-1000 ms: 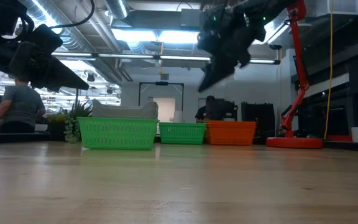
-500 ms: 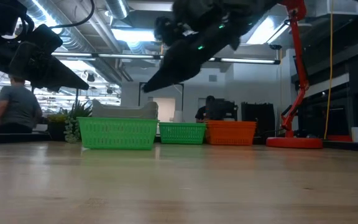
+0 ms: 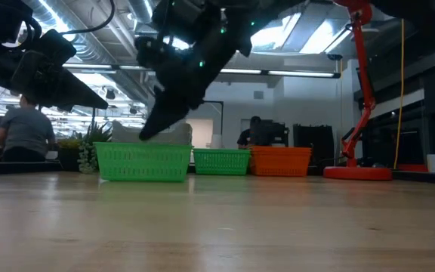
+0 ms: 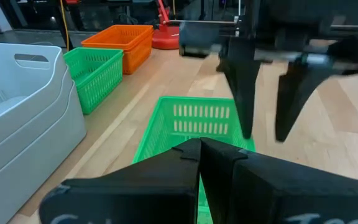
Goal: Stack baskets by color
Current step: Stack the bottom green bin on top of the top green bin
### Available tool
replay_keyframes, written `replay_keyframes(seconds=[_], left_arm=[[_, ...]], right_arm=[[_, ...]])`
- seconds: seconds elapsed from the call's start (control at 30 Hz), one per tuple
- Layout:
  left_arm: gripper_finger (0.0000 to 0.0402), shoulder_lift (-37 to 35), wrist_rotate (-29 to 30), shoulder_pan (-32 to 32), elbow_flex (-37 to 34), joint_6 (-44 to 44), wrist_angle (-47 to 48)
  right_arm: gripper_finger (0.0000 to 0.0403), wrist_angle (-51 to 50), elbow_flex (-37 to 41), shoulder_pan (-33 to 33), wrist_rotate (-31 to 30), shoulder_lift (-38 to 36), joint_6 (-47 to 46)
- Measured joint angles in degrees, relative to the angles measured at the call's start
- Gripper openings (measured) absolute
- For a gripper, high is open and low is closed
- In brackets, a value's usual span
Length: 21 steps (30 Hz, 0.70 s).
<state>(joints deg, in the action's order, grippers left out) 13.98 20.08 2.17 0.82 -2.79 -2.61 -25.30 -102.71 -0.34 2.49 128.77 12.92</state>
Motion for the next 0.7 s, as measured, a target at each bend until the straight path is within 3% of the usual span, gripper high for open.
replay_keyframes(seconds=[0.13,0.27,0.4,0.5,0.6,0.7], left_arm=[[0.0,-0.02,0.02,0.0,0.0,0.0,0.0],[0.0,0.0,0.02,-0.02,0.0,0.0,0.02],[0.0,0.0,0.01,-0.01,0.0,0.01,0.01],[0.0,-0.02,0.01,0.0,0.0,0.0,0.02],[0.0,0.0,0.0,0.0,0.0,0.0,0.0],[0.0,0.0,0.01,-0.01,0.0,0.0,0.01]], right_arm=[[0.0149,-0.25,-0.11,0.27,-1.56,2.17,0.54],[0.0149,-0.63,-0.11,0.27,-6.91,3.26,-0.66],[0.0143,-0.62,-0.18,0.27,-7.44,3.37,-0.69],[0.01,-1.89,-0.16,0.27,-7.45,3.52,-0.67],[0.0022,-4.76,-0.16,0.73,-8.73,3.25,0.41],[0.0007,-11.18,-0.11,1.56,-12.38,1.15,2.25]])
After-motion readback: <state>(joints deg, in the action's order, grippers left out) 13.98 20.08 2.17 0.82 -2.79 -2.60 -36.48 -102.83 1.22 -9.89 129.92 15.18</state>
